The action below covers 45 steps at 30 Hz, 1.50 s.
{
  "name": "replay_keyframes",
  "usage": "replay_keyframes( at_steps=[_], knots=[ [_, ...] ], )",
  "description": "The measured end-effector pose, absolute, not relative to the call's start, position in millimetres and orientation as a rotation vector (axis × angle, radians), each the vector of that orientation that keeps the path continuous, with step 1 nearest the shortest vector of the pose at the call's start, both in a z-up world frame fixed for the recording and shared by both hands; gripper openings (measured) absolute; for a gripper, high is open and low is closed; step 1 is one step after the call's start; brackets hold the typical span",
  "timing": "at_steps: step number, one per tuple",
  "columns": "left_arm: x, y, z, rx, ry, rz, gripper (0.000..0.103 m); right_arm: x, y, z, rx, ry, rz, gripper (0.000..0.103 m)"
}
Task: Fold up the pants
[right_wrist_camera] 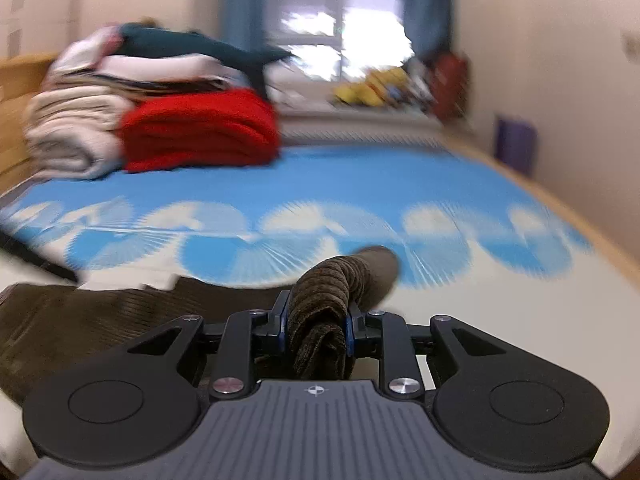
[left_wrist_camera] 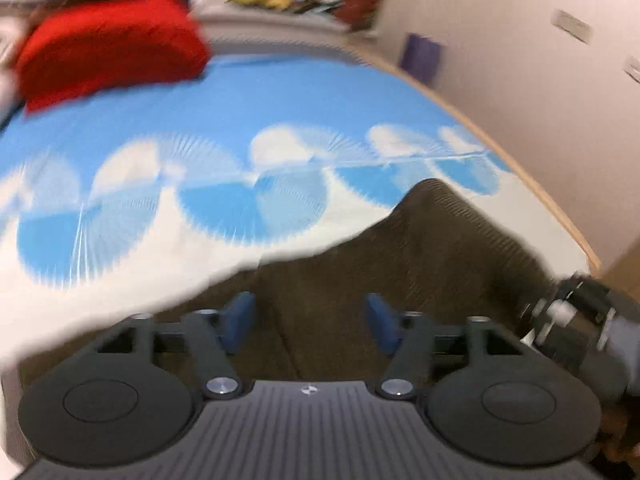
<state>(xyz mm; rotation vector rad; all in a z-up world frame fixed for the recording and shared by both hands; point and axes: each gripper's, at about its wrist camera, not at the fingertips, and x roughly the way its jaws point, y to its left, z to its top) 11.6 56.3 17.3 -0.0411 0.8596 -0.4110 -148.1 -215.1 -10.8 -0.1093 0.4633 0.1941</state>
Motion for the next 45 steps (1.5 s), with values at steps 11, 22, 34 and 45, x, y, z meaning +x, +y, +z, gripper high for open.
replay_keyframes(
  at_steps=[11,22,34,45],
  knots=[
    [76,65,-12,-0.366,1.05,-0.547,0.091,-192,-102,-5,-0.491,0.345,0.44,0.026],
    [85,69,-36,-0.203,1.11,-0.393,0.021,-198,-75,-14,-0.545,0.447,0.562,0.029],
    [26,265,-10,-0.281,1.034,-0.101,0.019,-162,-121,38,0.189,0.631,0.938,0.045],
    [13,391,-87,-0.557,1.089,0.114,0.084,-91,-79,-49,0.22,0.944,0.485,0.075]
  ],
)
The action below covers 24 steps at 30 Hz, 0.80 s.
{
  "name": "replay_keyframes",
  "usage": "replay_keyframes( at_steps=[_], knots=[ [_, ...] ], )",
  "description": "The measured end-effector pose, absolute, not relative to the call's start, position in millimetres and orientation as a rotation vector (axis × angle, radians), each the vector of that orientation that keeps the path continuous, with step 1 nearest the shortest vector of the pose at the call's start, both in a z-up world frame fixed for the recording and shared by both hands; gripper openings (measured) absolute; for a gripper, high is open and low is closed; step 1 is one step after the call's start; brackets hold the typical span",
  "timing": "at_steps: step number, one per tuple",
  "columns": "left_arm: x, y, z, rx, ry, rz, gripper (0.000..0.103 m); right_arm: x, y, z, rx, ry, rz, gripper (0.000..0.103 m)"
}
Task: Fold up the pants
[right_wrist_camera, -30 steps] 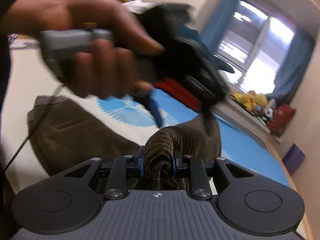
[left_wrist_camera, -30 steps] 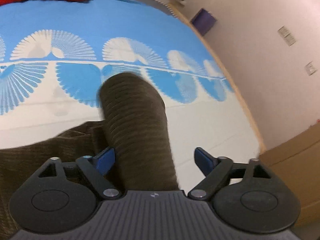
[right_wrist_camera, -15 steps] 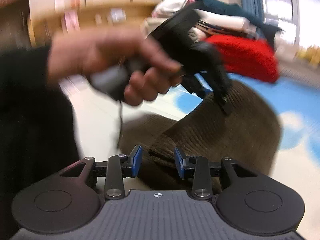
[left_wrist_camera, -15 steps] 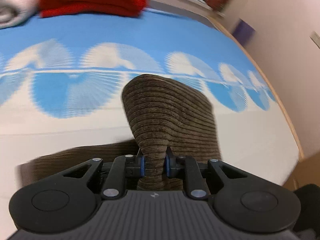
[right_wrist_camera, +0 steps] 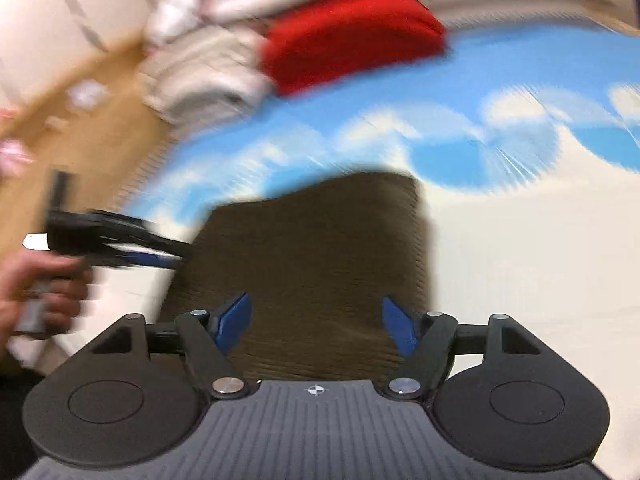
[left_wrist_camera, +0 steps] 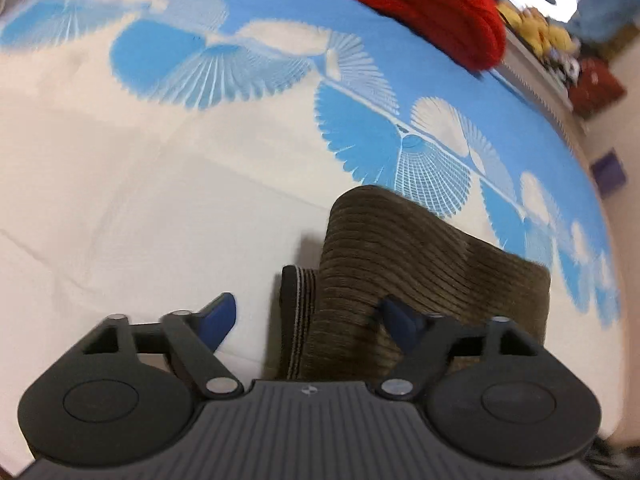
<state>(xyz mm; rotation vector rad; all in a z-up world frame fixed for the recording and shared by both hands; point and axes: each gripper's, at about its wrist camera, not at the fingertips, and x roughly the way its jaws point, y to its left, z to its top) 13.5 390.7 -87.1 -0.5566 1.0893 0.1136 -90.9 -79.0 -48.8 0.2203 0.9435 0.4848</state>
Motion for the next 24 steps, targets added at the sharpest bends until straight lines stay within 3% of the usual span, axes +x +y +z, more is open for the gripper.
replay_keyframes(
  at_steps=[9,12,14,16,20,24],
  knots=[
    [42,368,-131,-0.591,1.237,-0.002,0.092,-31,-60,-126,0.285,1.177,0.407,0.075],
    [50,363,-136,-0.568,1.259,0.022,0.092,-27,-54,-128,0.284,1.16,0.435,0.074],
    [52,360,-135,-0.562,1.266,0.04,0.085,-20,-49,-123,0.265,1.143,0.457,0.06],
    [52,359,-130,-0.552,1.262,0.057,0.076,-21,-47,-115,0.238,1.106,0.481,0.034],
    [52,350,-109,-0.525,1.227,0.064,0.051,-25,-56,-101,0.253,1.053,0.507,0.024],
    [60,328,-89,-0.524,1.185,0.038,0.045,-17,-78,-71,0.29,0.997,0.552,0.02]
  ],
)
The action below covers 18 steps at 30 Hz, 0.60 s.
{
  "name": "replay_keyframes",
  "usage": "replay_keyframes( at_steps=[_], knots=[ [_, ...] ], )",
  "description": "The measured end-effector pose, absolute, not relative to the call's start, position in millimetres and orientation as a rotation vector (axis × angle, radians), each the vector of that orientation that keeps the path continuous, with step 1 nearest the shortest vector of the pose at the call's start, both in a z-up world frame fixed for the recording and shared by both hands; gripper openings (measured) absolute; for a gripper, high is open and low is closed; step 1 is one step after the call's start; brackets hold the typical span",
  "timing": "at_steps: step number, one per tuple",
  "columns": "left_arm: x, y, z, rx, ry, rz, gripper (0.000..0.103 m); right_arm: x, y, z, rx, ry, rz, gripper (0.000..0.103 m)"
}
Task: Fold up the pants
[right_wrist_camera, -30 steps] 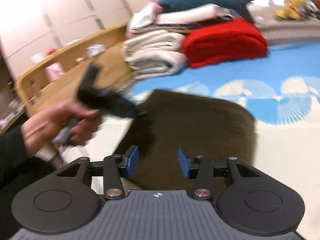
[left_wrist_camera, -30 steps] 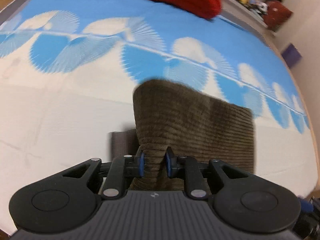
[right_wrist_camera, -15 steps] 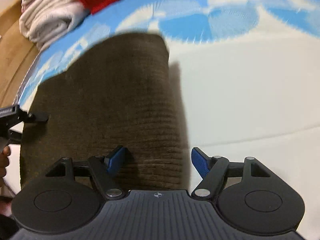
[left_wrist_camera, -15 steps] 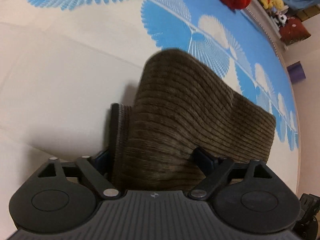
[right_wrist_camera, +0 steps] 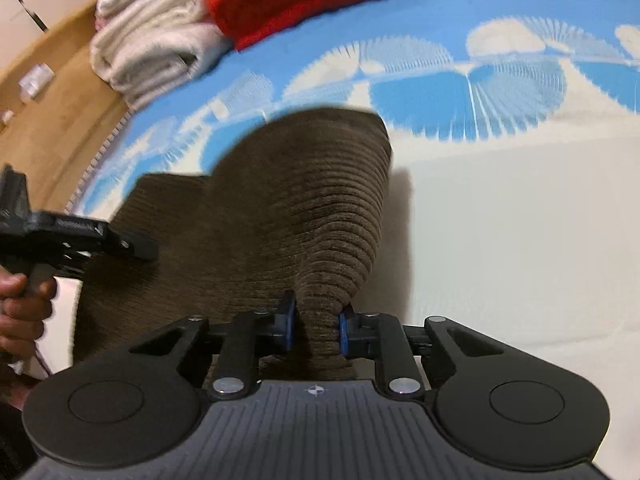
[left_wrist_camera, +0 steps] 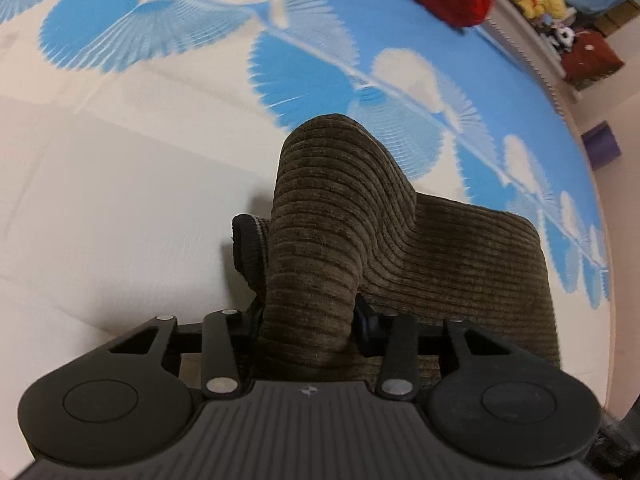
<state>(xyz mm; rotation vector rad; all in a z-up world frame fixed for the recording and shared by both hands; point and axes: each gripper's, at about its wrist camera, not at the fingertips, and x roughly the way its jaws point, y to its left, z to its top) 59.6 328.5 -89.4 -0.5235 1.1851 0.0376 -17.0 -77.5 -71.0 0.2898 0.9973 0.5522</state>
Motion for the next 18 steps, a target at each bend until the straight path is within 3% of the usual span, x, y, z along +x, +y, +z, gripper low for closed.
replay_keyframes(
  at_steps=[9,11,15,18],
  knots=[
    [108,229,-41,-0.571,0.964,-0.197,0.043,11,-183,5,0.238,0.828,0.496,0.02],
    [120,211,-35,-0.564,0.914,-0.212,0.052,18,-213,17,0.228,0.789,0.481,0.02],
    [130,186,-28,-0.362,0.835,-0.016,0.051,47,-253,1,0.115,0.812,0.25,0.031],
    [128,168,-26,-0.356,0.846,-0.162,0.045,56,-268,-13,0.04,0.842,0.146,0.031]
  ],
)
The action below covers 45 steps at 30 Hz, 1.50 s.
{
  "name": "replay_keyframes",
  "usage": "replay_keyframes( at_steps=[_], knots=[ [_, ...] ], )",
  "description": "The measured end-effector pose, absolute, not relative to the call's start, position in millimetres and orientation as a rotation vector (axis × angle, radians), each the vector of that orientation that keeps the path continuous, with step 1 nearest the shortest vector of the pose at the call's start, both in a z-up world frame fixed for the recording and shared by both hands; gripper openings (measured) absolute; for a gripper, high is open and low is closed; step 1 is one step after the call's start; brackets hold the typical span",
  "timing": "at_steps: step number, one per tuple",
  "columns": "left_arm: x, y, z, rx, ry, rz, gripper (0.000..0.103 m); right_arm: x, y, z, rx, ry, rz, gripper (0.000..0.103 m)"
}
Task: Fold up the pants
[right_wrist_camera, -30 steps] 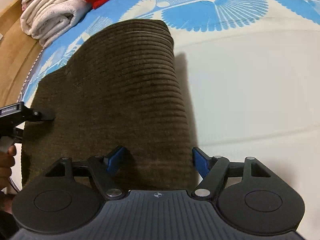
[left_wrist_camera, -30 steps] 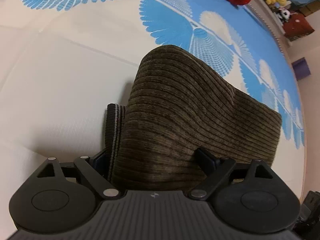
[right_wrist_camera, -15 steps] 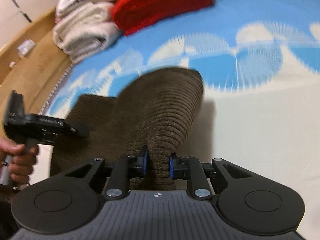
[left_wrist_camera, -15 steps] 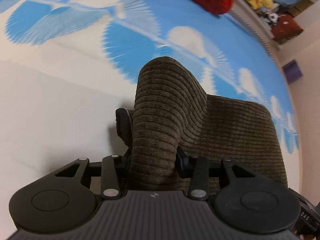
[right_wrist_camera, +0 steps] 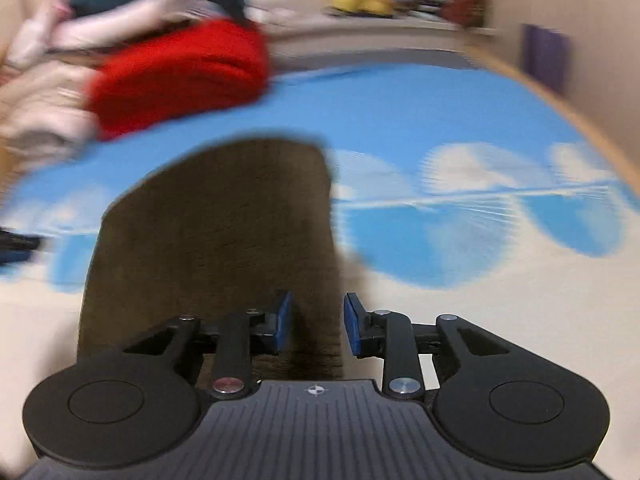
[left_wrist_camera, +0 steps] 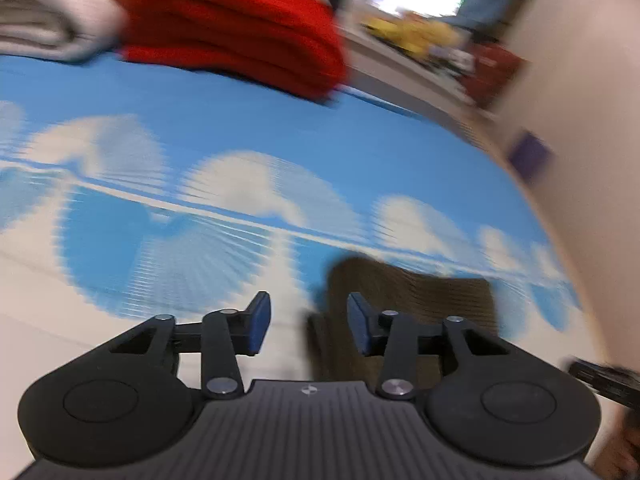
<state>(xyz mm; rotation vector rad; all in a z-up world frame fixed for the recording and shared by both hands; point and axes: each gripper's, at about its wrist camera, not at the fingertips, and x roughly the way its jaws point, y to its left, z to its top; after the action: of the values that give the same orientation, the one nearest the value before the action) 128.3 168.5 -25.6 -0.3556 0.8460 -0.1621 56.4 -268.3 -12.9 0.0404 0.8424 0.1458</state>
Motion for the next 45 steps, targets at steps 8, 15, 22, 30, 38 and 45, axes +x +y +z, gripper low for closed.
replay_keyframes(
  at_steps=[8,15,22,30,38,45],
  knots=[
    [117,92,-72,-0.07,1.002,-0.405,0.032,60,-244,-63,-0.185,0.97,0.385,0.031],
    [118,87,-89,-0.012,1.14,-0.395,0.03,83,-241,-76,-0.201,1.105,0.474,0.031],
    [137,96,-56,-0.138,0.869,-0.226,0.03,153,-273,-58,0.123,0.821,0.214,0.031],
    [182,76,-78,-0.066,0.809,-0.142,0.028,194,-253,-97,0.075,0.799,0.127,0.031],
    [201,79,-102,-0.003,0.892,-0.105,0.027,219,-245,-117,0.058,0.849,0.024,0.038],
    [199,81,-101,-0.009,0.898,-0.117,0.027,225,-242,-120,0.084,0.867,-0.007,0.036]
  ],
)
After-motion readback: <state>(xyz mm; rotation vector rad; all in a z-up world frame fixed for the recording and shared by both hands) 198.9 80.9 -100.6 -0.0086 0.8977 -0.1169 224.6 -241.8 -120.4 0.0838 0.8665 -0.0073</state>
